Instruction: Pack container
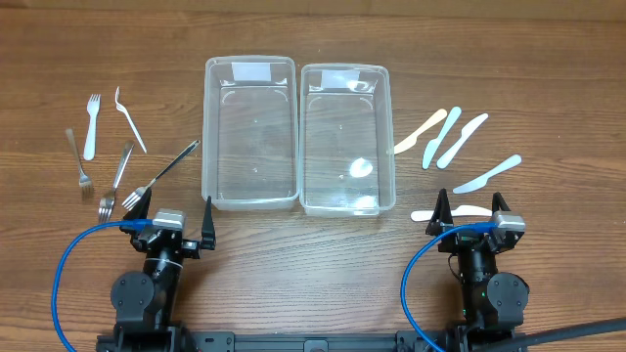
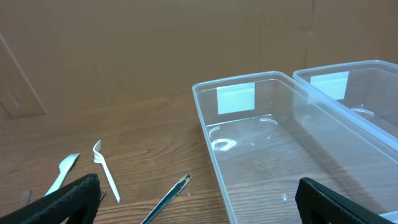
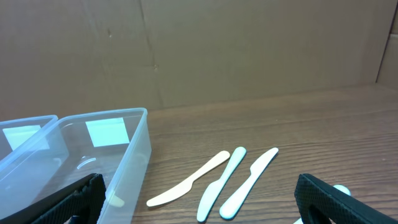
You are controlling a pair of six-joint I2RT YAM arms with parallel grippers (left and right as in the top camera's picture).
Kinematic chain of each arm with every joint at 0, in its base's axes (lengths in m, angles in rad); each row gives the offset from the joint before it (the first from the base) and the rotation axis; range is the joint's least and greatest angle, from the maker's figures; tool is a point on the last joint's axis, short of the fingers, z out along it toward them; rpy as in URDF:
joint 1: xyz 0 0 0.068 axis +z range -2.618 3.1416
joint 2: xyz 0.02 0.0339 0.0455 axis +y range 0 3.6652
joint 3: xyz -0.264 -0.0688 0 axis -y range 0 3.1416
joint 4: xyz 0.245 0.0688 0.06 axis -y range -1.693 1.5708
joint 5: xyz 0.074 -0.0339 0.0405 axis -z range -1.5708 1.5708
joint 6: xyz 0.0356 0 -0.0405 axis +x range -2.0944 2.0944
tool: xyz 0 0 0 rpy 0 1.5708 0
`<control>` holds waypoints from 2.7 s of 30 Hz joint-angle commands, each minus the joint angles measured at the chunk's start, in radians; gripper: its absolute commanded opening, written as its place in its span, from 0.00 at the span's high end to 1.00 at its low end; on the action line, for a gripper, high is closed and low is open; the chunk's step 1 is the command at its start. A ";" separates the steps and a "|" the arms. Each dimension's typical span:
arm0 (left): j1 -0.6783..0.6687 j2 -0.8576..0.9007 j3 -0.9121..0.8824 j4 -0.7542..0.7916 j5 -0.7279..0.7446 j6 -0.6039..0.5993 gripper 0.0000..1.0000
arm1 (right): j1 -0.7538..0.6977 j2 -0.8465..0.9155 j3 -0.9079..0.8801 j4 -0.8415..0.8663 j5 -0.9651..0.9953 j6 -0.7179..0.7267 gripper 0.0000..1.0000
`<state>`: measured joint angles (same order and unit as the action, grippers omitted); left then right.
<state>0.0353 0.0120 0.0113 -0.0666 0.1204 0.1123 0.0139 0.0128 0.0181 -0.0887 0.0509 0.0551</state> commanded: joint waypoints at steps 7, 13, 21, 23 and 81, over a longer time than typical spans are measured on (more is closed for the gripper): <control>0.003 -0.007 -0.006 0.002 0.010 0.003 0.00 | -0.002 -0.010 -0.010 0.008 -0.004 -0.003 0.00; 0.003 -0.007 -0.006 0.002 0.010 0.003 0.00 | -0.002 -0.010 -0.010 0.008 -0.005 -0.003 0.00; 0.003 -0.007 -0.006 0.002 0.010 0.003 0.00 | -0.002 -0.010 -0.010 0.008 -0.004 -0.003 0.00; 0.003 -0.007 -0.006 0.002 0.010 0.003 0.00 | -0.002 -0.010 -0.010 0.008 -0.004 -0.003 0.00; 0.004 -0.007 -0.002 0.070 -0.001 -0.082 0.00 | -0.003 0.018 0.075 -0.071 -0.097 0.197 0.00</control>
<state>0.0353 0.0120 0.0097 -0.0536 0.1200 0.1120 0.0135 0.0132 0.0189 -0.1078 -0.0269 0.1497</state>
